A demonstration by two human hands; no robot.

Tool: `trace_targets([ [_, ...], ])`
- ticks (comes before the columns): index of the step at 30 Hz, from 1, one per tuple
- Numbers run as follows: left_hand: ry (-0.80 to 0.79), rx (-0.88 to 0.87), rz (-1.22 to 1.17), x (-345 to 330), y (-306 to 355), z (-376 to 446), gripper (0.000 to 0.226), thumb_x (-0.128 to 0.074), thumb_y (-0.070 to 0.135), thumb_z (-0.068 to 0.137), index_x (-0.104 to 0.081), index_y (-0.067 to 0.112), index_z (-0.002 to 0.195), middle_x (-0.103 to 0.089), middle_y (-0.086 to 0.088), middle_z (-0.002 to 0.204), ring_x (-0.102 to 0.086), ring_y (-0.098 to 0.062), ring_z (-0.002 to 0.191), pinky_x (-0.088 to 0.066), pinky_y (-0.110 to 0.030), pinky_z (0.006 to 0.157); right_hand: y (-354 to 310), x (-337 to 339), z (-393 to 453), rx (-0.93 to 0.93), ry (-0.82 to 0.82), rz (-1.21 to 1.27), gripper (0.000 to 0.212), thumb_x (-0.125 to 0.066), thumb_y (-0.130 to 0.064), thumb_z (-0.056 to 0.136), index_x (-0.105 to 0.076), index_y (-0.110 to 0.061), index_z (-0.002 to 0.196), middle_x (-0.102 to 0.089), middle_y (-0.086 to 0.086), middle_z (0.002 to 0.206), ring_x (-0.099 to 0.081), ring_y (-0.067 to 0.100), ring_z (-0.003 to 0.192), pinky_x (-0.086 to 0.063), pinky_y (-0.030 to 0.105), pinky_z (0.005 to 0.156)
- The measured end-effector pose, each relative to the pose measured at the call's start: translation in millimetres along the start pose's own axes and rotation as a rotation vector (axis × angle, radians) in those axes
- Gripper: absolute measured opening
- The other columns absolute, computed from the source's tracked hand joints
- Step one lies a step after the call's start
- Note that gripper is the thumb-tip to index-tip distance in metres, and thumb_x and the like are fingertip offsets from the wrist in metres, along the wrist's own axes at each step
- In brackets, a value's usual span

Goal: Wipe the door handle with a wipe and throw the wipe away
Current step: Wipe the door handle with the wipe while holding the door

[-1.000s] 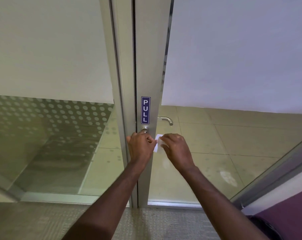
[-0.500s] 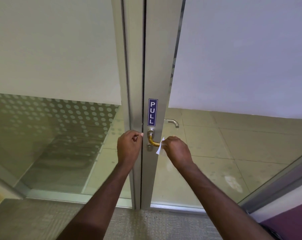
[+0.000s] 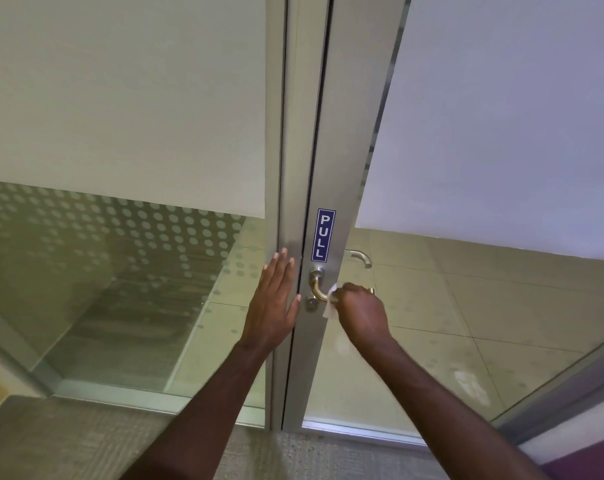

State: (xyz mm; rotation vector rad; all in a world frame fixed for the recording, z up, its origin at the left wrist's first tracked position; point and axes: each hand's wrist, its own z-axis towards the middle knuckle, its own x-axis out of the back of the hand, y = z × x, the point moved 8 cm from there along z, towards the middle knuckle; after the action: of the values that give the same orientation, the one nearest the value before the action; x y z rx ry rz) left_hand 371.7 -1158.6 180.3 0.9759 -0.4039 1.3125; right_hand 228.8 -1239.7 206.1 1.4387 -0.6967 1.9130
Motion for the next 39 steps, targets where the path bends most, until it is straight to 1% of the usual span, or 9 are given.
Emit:
trace_targets([
  [5, 0.014, 0.032, -0.023, 11.2, -8.9, -3.1, 0.076, -0.055, 0.025, 0.099, -0.014, 0.012, 0.161, -0.007, -0.006, 0.171, -0.002, -0.021, 0.159, -0.023, -0.045, 0.127, -17.2, -5.9, 18.1, -0.052, -0.084, 0.067, 0.014, -0.063, -0.014, 0.088, -0.073, -0.016, 0.096, -0.071, 0.007, 0.092, -0.069, 0.027, 0.081, -0.052, 0.034, 0.072],
  [9, 0.028, -0.009, -0.043, 16.9, 1.3, -1.9, 0.073, -0.056, 0.019, 0.099, -0.017, 0.01, 0.16, -0.012, -0.008, 0.171, -0.007, -0.024, 0.159, -0.025, -0.046, 0.126, -33.7, -1.6, 39.6, -0.194, -0.06, 0.173, 0.014, -0.057, -0.016, 0.085, -0.068, -0.014, 0.092, -0.071, 0.01, 0.085, -0.069, 0.031, 0.078, -0.043, 0.03, 0.062],
  [12, 0.027, -0.035, -0.043, 17.7, 6.8, -3.7, 0.072, -0.057, 0.017, 0.098, -0.02, 0.008, 0.16, -0.017, -0.011, 0.169, -0.013, -0.027, 0.158, -0.03, -0.05, 0.123, -22.8, -2.4, 46.0, -0.285, -0.079, 0.252, 0.013, -0.06, -0.02, 0.086, -0.069, -0.014, 0.093, -0.072, 0.01, 0.09, -0.069, 0.031, 0.082, -0.047, 0.031, 0.066],
  [19, 0.055, 0.026, -0.056, 27.1, -16.8, -14.1, 0.071, -0.05, 0.023, 0.099, -0.016, 0.011, 0.16, -0.012, -0.007, 0.17, -0.006, -0.02, 0.159, -0.027, -0.045, 0.125, -21.4, -14.7, 26.0, -0.039, -0.093, -0.077, 0.016, -0.063, -0.01, 0.076, -0.07, -0.016, 0.09, -0.071, 0.005, 0.085, -0.066, 0.025, 0.07, -0.039, 0.031, 0.067],
  [24, 0.055, 0.069, -0.055, 30.8, -29.0, -16.6, 0.071, -0.05, 0.023, 0.099, -0.016, 0.013, 0.161, -0.012, -0.004, 0.171, -0.006, -0.019, 0.159, -0.027, -0.042, 0.125, -29.3, -13.2, 48.7, -0.123, -0.064, 0.042, 0.011, -0.061, -0.024, 0.083, -0.067, -0.022, 0.093, -0.072, 0.002, 0.084, -0.067, 0.023, 0.075, -0.041, 0.031, 0.073],
  [27, 0.044, 0.05, -0.051, 29.1, -25.3, -15.3, 0.07, -0.051, 0.023, 0.099, -0.02, 0.011, 0.16, -0.012, -0.004, 0.17, -0.007, -0.02, 0.159, -0.026, -0.042, 0.126, -27.2, -14.5, 58.3, -0.202, -0.063, 0.124, 0.022, -0.065, -0.039, 0.085, -0.067, -0.02, 0.095, -0.073, 0.003, 0.086, -0.066, 0.022, 0.076, -0.044, 0.033, 0.078],
  [32, 0.029, 0.043, -0.052, 24.5, -25.0, -14.6, 0.068, -0.049, 0.024, 0.099, -0.022, 0.009, 0.16, -0.014, -0.006, 0.17, -0.01, -0.021, 0.159, -0.03, -0.045, 0.124, -21.5, -17.9, 41.4, -0.104, -0.083, -0.017, 0.003, -0.063, -0.025, 0.08, -0.062, -0.022, 0.08, -0.066, 0.001, 0.072, -0.06, 0.023, 0.064, -0.036, 0.034, 0.074],
  [35, 0.046, 0.034, -0.078, 24.2, -26.2, -16.6, 0.07, -0.051, 0.023, 0.099, -0.021, 0.01, 0.16, -0.014, -0.005, 0.17, -0.008, -0.02, 0.159, -0.029, -0.043, 0.125, -10.1, -17.8, 29.1, -0.073, -0.068, -0.144, 0.016, -0.062, -0.019, 0.077, -0.053, -0.022, 0.064, -0.06, 0.0, 0.061, -0.046, 0.023, 0.053, -0.034, 0.034, 0.07],
  [39, 0.039, 0.029, -0.093, 19.1, -19.8, -11.7, 0.068, -0.046, 0.029, 0.099, -0.022, 0.009, 0.159, -0.016, -0.006, 0.17, -0.009, -0.02, 0.159, -0.024, -0.04, 0.126, -27.4, -15.6, 44.0, -0.081, -0.057, -0.059, 0.012, -0.059, -0.032, 0.083, -0.06, -0.023, 0.074, -0.068, 0.001, 0.071, -0.06, 0.022, 0.063, -0.038, 0.036, 0.077],
])
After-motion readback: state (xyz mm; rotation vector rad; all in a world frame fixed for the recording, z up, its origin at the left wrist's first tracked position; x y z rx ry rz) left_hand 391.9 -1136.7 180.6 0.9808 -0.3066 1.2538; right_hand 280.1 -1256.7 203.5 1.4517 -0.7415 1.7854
